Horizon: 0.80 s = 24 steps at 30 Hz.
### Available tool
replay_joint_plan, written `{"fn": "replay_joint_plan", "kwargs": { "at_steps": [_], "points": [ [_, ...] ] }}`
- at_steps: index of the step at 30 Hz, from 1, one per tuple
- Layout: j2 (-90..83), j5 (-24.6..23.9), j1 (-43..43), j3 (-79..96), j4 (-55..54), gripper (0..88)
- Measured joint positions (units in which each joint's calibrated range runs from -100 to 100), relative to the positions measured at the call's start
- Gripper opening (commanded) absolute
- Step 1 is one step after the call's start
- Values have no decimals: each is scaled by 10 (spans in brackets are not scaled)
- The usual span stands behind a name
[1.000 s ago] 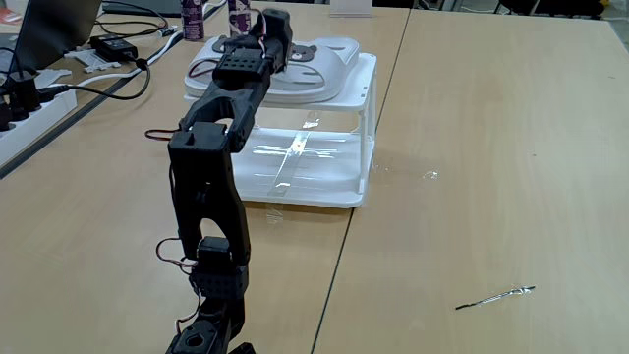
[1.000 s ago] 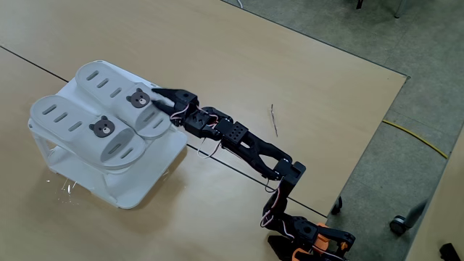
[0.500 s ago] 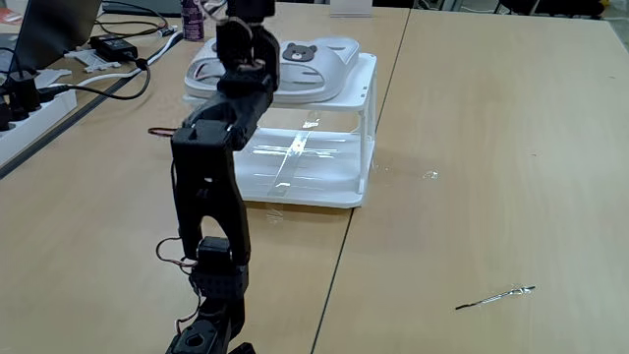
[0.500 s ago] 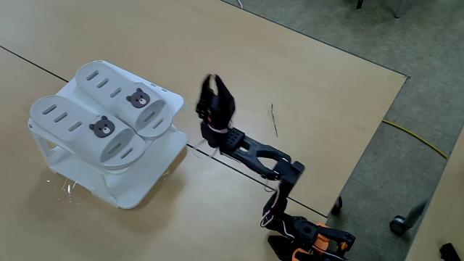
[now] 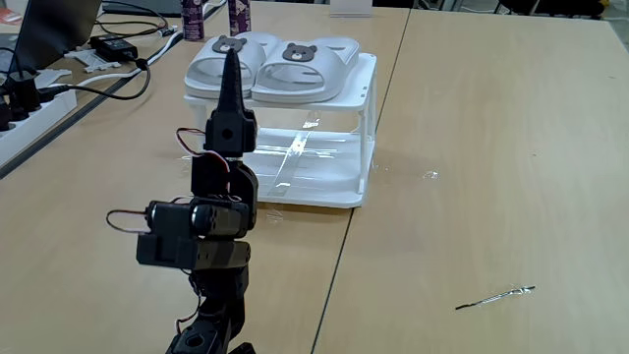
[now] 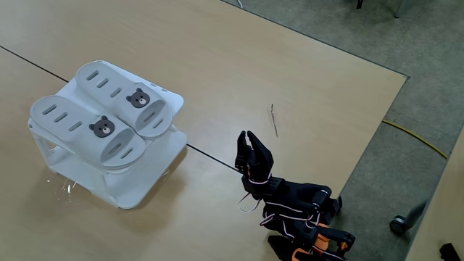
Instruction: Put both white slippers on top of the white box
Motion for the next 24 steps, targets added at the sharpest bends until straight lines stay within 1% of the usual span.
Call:
{"fn": "replay_joint_plan", "kwargs": {
  "at_steps": [5, 9, 16, 24],
  "points": [
    [-53, 0, 1, 2, 0, 7],
    [-217, 0, 1, 11, -1, 7],
    [-428, 0, 2, 10, -6, 7],
    [-454, 0, 3, 8, -8, 7]
  ]
}}
